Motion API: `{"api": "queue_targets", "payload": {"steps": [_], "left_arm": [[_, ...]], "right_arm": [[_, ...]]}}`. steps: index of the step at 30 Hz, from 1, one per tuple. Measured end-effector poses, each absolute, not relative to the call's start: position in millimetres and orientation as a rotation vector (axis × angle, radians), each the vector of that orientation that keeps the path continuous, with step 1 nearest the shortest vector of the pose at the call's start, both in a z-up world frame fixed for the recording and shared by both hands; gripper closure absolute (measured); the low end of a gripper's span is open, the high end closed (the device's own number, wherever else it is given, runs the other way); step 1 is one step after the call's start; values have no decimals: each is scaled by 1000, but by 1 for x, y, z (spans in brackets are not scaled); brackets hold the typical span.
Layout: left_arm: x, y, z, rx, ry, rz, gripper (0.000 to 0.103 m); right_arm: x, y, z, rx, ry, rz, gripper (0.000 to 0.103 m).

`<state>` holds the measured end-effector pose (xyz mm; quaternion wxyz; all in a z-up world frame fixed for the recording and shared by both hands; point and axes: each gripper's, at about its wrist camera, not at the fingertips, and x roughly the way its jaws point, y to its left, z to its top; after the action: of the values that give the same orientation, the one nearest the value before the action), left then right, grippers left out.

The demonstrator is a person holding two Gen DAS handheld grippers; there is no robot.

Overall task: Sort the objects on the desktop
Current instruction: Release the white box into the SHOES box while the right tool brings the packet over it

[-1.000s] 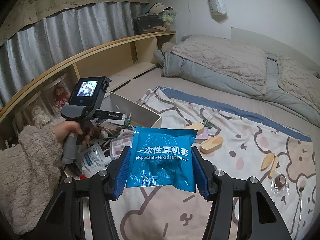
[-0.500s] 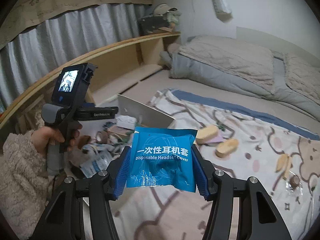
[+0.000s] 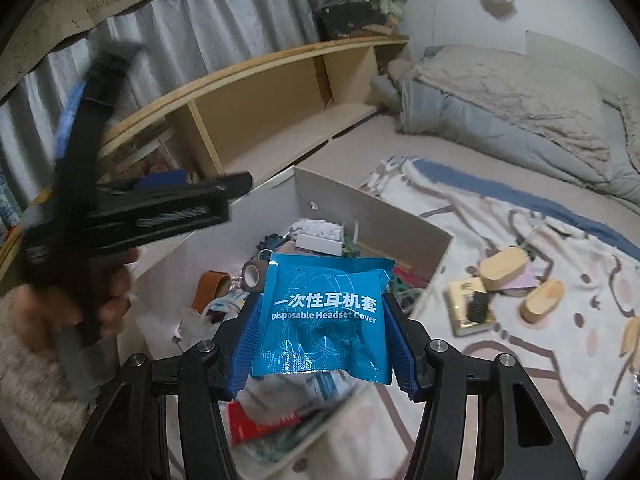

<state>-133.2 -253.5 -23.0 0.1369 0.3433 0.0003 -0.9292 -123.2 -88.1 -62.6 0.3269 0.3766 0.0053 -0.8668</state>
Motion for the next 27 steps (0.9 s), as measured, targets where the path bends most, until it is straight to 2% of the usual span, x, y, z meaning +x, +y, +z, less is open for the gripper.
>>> {"api": "queue_targets", "payload": {"steps": [9, 12, 18, 27], "left_arm": [[-114, -258, 2, 868, 123, -2725, 19], [-108, -263, 11, 806, 82, -2670, 18], [-94, -290, 21, 733, 193, -2624, 18], [-87, -296, 23, 705, 233, -2634, 18]], "right_arm": [[-159, -132, -85, 1084, 47, -2235, 45], [-171, -143, -97, 1150, -32, -2191, 44], [-187, -158, -118, 1238, -119, -2188, 44], [-196, -186, -131, 1314, -79, -2190, 44]]}}
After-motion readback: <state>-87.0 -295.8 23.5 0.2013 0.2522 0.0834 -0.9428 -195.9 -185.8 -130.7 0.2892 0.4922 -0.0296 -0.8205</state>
